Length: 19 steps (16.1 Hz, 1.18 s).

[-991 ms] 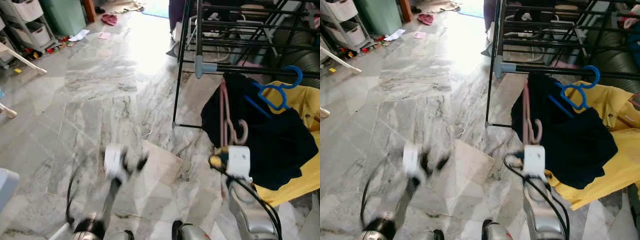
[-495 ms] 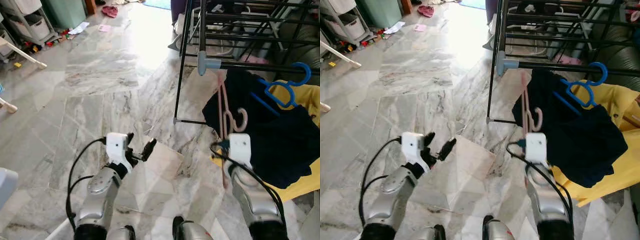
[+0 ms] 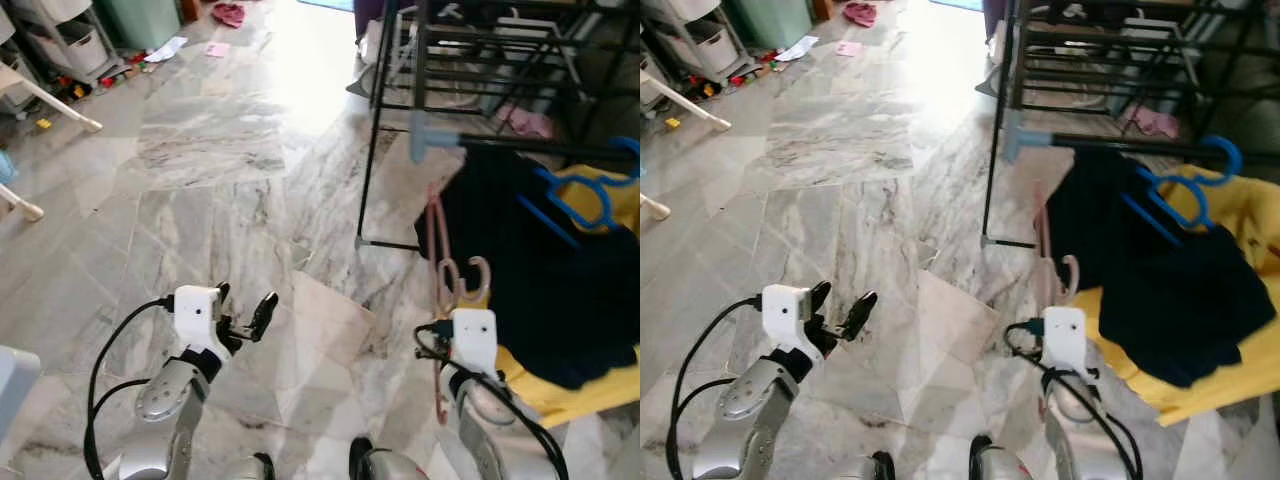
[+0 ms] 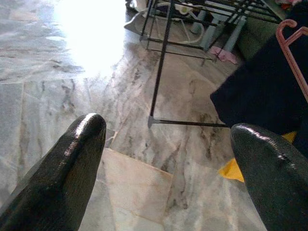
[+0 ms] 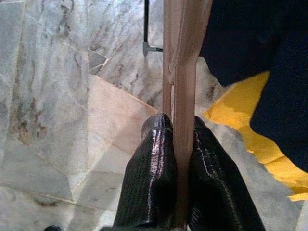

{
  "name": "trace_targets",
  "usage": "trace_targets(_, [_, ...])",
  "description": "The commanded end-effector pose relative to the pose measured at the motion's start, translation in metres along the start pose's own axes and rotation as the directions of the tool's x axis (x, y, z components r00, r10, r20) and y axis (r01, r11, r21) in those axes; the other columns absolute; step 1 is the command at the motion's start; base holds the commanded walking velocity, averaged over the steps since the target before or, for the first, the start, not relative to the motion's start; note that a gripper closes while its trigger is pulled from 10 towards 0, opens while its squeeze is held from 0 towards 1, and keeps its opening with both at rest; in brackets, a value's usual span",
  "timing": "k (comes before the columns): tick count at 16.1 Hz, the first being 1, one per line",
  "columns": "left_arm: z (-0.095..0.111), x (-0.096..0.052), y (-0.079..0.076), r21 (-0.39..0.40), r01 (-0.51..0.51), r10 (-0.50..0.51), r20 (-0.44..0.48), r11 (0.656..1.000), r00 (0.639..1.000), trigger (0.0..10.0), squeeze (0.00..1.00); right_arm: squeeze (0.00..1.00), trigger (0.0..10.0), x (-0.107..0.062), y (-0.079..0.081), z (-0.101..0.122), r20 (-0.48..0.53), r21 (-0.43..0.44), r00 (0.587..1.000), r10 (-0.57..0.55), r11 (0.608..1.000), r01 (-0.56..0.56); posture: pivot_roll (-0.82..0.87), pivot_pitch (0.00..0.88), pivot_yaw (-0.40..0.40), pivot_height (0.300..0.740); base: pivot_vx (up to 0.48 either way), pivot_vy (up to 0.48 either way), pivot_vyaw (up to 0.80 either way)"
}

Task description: Hang hanger

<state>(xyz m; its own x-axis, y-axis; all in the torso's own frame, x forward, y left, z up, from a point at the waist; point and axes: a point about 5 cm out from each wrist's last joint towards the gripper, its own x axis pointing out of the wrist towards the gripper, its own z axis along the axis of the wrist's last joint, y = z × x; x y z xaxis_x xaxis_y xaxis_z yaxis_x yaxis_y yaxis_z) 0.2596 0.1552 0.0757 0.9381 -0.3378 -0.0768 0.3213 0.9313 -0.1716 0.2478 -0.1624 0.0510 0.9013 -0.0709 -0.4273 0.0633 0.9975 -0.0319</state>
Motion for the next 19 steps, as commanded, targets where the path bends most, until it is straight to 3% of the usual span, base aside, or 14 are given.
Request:
trace_targets(1, [-0.004,-0.003,0.002,0.002,-0.004,0.004,-0.025,1.0,1.0,10.0,0.0,0.0,10.0,-0.003,-0.003,-0.001,-0.006,-0.005,1.0,-0.018,1.0,0.018,-0.08,0.214,0.02,0.74,0.349,0.0,0.0])
trace_targets(3, [0.0,0.0,-0.002,-0.001,0.001,-0.001,-0.022,1.0,1.0,10.0,0.0,0.0,10.0,-0.003,-0.008,0.006,0.008,-0.013,0.999,-0.032,0.999,0.032,-0.08,0.207,0.013,0.74,0.349,0.0,0.0])
trace_targets(6, [-0.001,-0.001,-0.001,-0.002,-0.001,0.001,-0.03,1.0,1.0,10.0,0.0,0.0,10.0,-0.006,0.004,0.009,0.007,-0.08,0.999,0.047,0.996,-0.047,-0.08,0.203,0.007,0.74,0.329,0.0,0.0])
trace_targets(8, [-0.002,-0.002,-0.001,-0.003,-0.002,0.001,-0.034,1.0,0.999,10.0,0.0,0.0,10.0,-0.006,0.003,0.006,0.0,-0.076,0.999,0.037,0.996,-0.037,-0.08,0.201,0.006,0.74,0.281,0.0,0.0])
trace_targets(14, [-0.013,-0.002,0.003,-0.013,-0.003,0.002,-0.076,1.0,0.997,10.0,0.0,0.0,10.0,-0.009,-0.01,0.014,0.053,-0.061,0.997,-0.055,0.996,0.058,-0.09,0.204,0.002,0.74,0.0,0.0,0.0])
trace_targets(17, [-0.016,-0.003,0.002,0.015,0.041,-0.04,-0.068,0.999,0.997,10.0,0.0,0.0,10.0,-0.016,-0.02,0.007,0.118,-0.114,0.989,-0.087,0.988,0.101,-0.08,0.214,0.002,0.74,0.0,0.0,0.0])
trace_targets(19, [-0.017,-0.004,0.004,0.006,0.047,-0.046,-0.07,0.999,0.996,10.0,0.0,0.0,10.0,-0.018,-0.022,0.004,0.125,-0.083,0.988,-0.096,0.991,0.107,-0.08,0.216,0.006,0.74,0.0,0.0,0.0])
